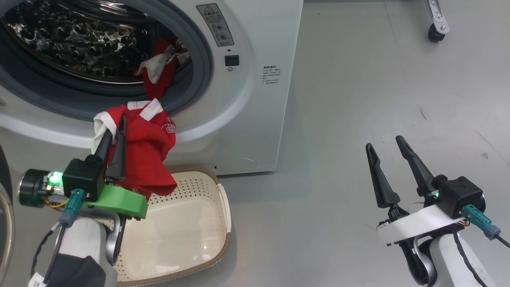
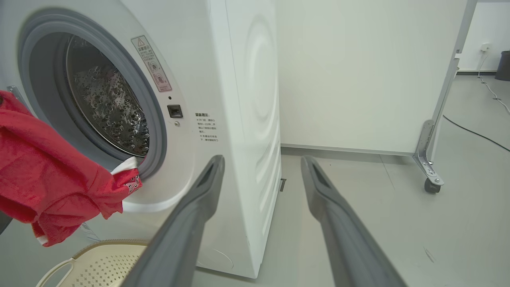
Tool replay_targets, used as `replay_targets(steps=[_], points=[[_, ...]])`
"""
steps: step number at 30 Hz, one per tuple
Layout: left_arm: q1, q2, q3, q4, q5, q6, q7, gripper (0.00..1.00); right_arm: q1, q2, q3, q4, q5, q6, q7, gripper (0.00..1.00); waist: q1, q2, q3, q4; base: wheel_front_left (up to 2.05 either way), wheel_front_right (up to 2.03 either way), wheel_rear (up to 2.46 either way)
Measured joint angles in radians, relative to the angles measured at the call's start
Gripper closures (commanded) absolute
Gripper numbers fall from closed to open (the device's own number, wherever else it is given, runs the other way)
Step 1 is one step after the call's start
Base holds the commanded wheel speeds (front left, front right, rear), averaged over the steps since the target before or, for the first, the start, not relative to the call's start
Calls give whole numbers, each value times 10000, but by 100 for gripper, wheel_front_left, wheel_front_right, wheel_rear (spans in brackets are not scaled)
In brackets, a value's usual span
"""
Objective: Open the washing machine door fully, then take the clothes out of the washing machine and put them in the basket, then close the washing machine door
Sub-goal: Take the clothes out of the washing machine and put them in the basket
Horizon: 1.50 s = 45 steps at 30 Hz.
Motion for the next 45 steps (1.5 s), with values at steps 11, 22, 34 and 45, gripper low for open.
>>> replay_targets(steps=[11,22,34,45], points=[[380,0,-324,918,-52,-8,437,100,-75,4,174,-73,0,0,0,0,0,0,457,-225,0,0,0],[368,0,-385,1818,84,161,869,100,-331,10,290,-163,12,0,0,0,0,0,1091,-618,0,0,0],[-176,25,-360,2853,196,370,1225,100,-739,8,322,-293,31,0,0,0,0,0,2010,-1096,0,0,0],[-787,90,-65,3994,174,589,1396,100,-973,-13,272,-362,90,0,0,0,0,0,2757,-1463,0,0,0]])
